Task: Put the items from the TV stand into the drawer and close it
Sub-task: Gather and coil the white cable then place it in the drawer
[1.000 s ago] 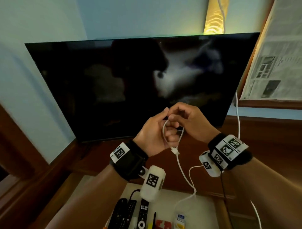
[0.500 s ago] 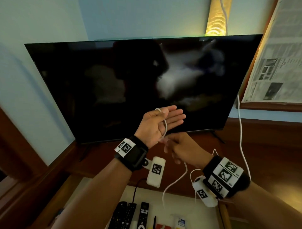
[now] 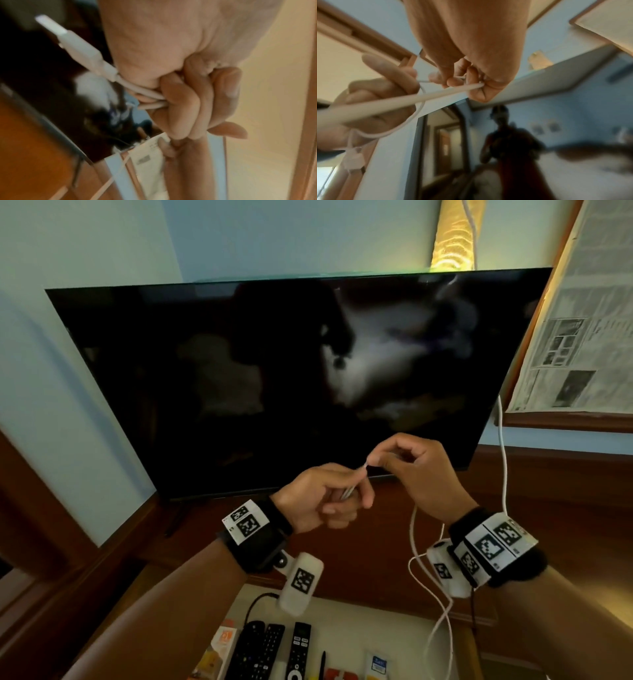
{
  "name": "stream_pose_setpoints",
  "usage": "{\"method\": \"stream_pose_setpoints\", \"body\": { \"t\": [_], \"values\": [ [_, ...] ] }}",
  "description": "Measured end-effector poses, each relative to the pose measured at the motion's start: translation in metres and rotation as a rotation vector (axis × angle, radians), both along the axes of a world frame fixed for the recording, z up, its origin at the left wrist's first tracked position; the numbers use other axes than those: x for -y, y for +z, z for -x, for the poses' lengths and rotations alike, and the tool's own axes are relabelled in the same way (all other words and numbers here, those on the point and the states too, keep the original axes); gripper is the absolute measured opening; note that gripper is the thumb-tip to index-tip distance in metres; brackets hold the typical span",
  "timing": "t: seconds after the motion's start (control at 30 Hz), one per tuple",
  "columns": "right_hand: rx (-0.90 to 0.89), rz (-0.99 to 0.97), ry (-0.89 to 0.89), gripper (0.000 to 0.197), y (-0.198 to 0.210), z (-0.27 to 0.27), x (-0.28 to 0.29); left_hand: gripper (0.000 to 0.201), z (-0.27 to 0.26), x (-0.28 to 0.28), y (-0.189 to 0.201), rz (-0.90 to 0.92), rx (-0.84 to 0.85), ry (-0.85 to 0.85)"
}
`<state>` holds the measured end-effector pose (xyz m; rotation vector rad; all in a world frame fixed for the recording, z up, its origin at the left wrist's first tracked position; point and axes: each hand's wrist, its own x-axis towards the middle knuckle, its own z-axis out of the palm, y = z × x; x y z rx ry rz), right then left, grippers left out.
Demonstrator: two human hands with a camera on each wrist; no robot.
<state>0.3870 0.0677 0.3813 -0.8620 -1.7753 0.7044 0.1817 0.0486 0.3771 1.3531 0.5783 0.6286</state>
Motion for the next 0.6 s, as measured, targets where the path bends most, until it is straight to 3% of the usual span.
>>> {"method": "stream_pose_setpoints", "body": {
  "t": [0.1,0.17,0.3,0.4,0.6],
  "values": [
    [-0.198,0.081,0.029,0.018,-0.012,0.014,-0.001,0.038,-0.008,0.006,0.005,0.103,0.302,-0.077],
    [-0.283,0.168,0.064,0.026,-0.019,0.027,0.003,0.035,-0.017,0.006,0.009,0.125,0.457,-0.034],
    [-0.119,0.239,0.068,0.040,-0.030,0.043,0.017,0.038,-0.029,0.004,0.016,0.060,0.568,0.260],
    [0.145,0.218,0.050,0.036,-0.032,0.040,0.021,0.038,-0.024,-0.005,0.017,-0.107,0.361,0.405],
    [0.335,0.395,0.098,0.017,-0.027,0.022,0.027,0.027,-0.020,-0.014,0.009,-0.324,-0.403,0.533]
  ]
}}
